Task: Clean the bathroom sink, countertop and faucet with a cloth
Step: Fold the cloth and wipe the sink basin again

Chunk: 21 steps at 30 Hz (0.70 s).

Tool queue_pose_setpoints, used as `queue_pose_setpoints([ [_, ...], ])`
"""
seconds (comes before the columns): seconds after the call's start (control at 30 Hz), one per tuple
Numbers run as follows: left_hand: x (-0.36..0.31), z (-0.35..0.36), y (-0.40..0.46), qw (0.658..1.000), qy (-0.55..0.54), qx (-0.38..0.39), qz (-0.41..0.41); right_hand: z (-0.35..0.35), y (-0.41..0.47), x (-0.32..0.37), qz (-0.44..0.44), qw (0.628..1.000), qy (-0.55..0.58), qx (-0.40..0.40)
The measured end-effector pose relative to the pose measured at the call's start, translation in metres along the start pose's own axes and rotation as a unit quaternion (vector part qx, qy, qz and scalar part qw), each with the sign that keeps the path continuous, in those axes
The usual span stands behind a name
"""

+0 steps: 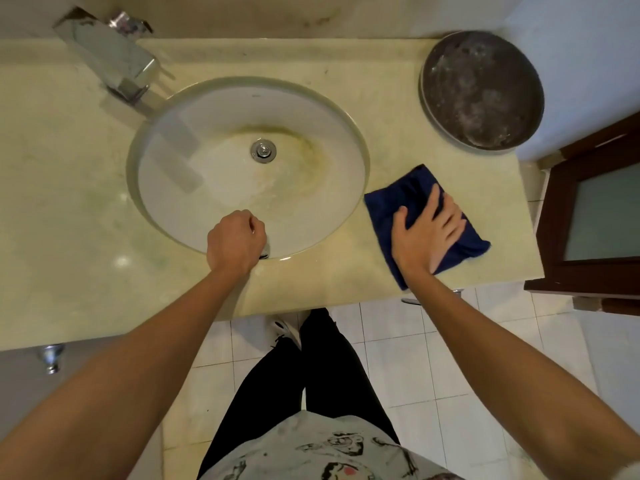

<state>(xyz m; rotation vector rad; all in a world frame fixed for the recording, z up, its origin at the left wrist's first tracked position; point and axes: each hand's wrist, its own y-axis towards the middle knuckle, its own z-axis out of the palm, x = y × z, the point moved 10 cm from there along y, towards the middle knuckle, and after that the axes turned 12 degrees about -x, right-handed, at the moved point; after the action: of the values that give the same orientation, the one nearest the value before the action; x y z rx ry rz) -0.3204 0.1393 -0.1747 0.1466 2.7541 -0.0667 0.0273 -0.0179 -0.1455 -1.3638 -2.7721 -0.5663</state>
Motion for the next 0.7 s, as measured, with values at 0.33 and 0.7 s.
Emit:
queue_pose_setpoints([
  [0.33,0.015,0.002,0.002,0.982,-0.155,0.033,-0.103,-0.023,-0.098,0.074,-0.020,0.999,0.038,0.008],
  [0.7,0.026,-0.007,0.009,0.946,-0.112,0.302,-0.026,-0.031,-0.232,0.262,-0.046,0.984,0.125,0.121],
])
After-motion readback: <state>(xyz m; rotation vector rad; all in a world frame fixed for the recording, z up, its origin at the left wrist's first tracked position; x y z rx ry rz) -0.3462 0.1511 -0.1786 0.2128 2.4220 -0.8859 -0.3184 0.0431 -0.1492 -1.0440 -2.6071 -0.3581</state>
